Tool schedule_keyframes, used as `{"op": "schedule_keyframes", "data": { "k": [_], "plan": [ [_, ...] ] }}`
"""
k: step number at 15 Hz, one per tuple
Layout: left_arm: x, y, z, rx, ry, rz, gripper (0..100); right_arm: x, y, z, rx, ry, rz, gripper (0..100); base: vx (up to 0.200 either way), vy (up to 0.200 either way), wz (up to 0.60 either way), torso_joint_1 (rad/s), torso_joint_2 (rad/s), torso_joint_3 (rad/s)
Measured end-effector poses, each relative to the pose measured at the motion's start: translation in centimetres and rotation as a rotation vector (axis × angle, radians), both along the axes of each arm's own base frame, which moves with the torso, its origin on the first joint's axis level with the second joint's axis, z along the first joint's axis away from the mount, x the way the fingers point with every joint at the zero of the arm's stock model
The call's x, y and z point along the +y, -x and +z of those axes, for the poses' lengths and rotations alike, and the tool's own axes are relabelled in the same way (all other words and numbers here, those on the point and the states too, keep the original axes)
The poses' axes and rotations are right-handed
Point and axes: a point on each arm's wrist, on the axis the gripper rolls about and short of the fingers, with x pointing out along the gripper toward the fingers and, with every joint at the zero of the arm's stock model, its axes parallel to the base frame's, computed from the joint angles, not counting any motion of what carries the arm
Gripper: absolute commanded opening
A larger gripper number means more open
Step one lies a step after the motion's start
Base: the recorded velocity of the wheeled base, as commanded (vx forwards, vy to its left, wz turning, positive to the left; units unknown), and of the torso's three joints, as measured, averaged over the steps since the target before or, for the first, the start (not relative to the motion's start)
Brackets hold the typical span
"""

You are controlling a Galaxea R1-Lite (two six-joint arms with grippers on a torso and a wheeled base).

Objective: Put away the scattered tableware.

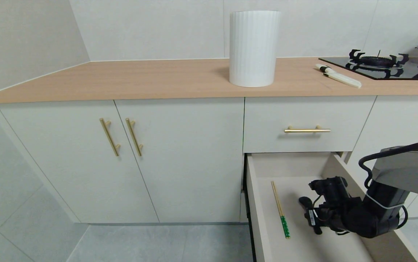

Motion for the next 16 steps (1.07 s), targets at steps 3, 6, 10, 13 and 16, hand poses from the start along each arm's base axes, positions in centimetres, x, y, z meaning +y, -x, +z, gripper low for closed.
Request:
{"op": "schedule_keyframes", "data": {
  "k": [3, 6, 10, 13, 16],
  "plan": [
    [0.0, 0.0, 0.0, 0.000, 0.000, 0.000, 100, -0.1, -0.1, 0.8, -0.023, -0.013, -0.011, 100, 0.000, 0.000, 0.00, 0.000, 0.00, 0.000],
    [0.0, 0.0, 0.0, 0.000, 0.000, 0.000, 100, -0.2, 0.4, 3.2, -0.074, -0.026, -0.012, 100, 0.000, 0.000, 0.00, 0.000, 0.00, 0.000],
    [0.0, 0.0, 0.0, 0.000, 0.000, 0.000, 100, -0.9, 3.1, 8.9, -0.122, -0.042, -0.013, 100, 0.000, 0.000, 0.00, 0.000, 0.00, 0.000],
    [0.0, 0.0, 0.0, 0.000, 0.000, 0.000, 100, -1.7, 7.0, 13.8, -0.120, -0.055, -0.019, 100, 0.000, 0.000, 0.00, 0.000, 0.00, 0.000],
    [0.0, 0.0, 0.0, 0.000, -0.001, 0.001, 100, -2.6, 11.2, 16.7, -0.101, -0.080, -0.045, 100, 0.000, 0.000, 0.00, 0.000, 0.00, 0.000]
  ]
}}
